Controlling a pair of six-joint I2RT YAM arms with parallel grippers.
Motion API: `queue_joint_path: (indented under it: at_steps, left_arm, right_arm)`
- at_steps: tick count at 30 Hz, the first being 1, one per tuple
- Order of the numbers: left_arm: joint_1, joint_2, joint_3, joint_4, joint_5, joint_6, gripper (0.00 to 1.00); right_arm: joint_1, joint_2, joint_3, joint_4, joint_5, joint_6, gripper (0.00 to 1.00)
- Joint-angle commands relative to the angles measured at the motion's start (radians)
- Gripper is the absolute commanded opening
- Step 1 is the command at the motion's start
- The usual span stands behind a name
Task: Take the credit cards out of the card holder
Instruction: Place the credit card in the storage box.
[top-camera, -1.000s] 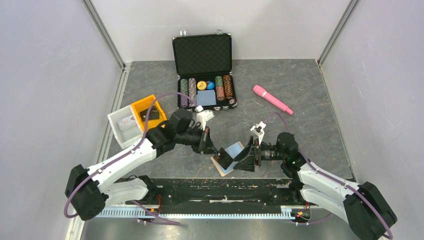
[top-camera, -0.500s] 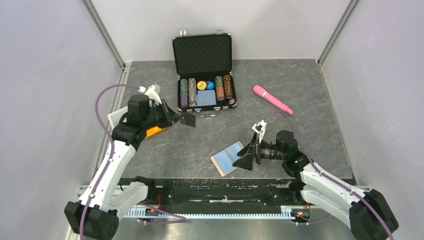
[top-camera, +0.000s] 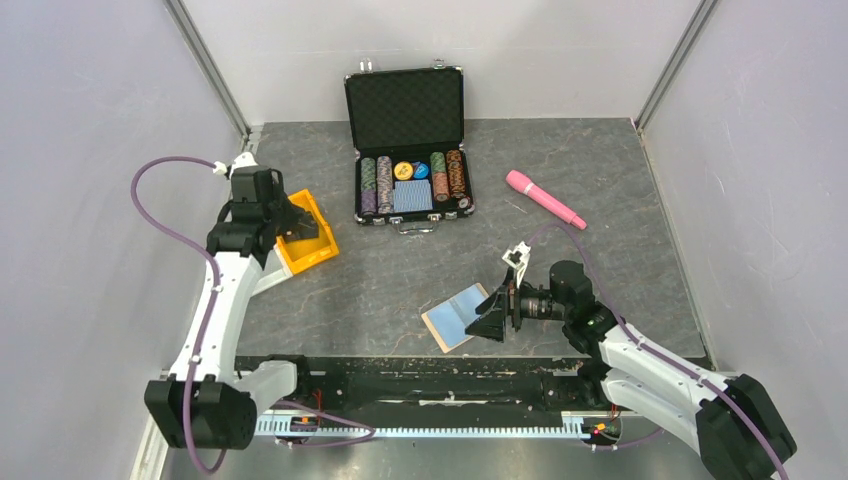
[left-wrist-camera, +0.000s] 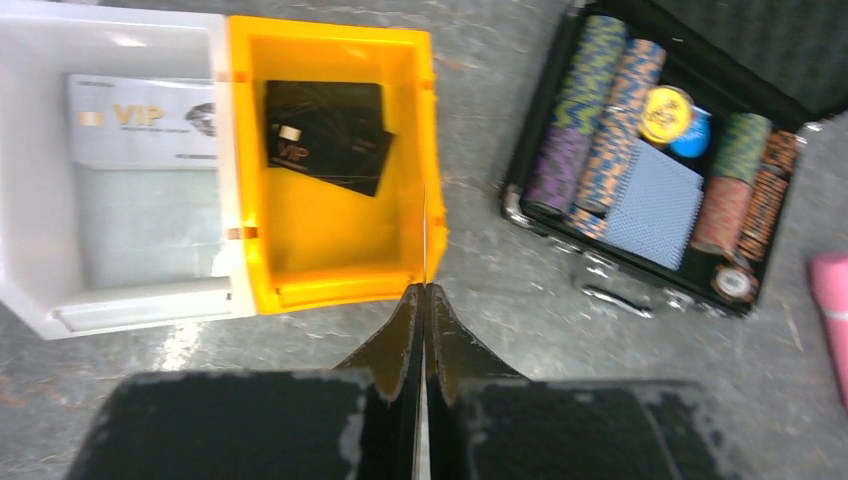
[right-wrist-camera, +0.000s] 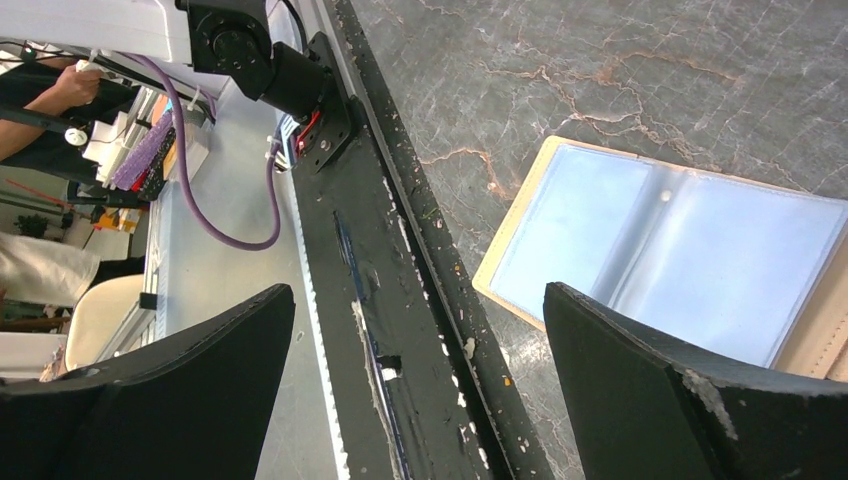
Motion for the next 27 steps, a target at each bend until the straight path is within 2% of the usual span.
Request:
queue_joint_path:
  at_steps: [1,9,20,27]
  left_arm:
    - [0.056,0.062,0.03,0.037,-0.065,0.061,0.02]
    - [0.155,0.201,0.025,0.091,0.025,0.067,0.02]
    - [0.157,0.329,0.059,0.044,0.054,0.124,0.02]
    - [0.158,0.385,0.073,0.073,0.13,0.132,0.02]
  right_arm:
    - [-0.003,0.008,0.022,0.0,-0.002,-0.038,0.98]
    - [-0.003,0.041,0.067,-0.044,-0.012,-0.079,0.98]
    - [-0.006,0.074,0.106,-0.059,-0.013,-0.097,0.98]
    - [-0.008,0.078,0.118,-0.067,-0.017,-0.103,0.98]
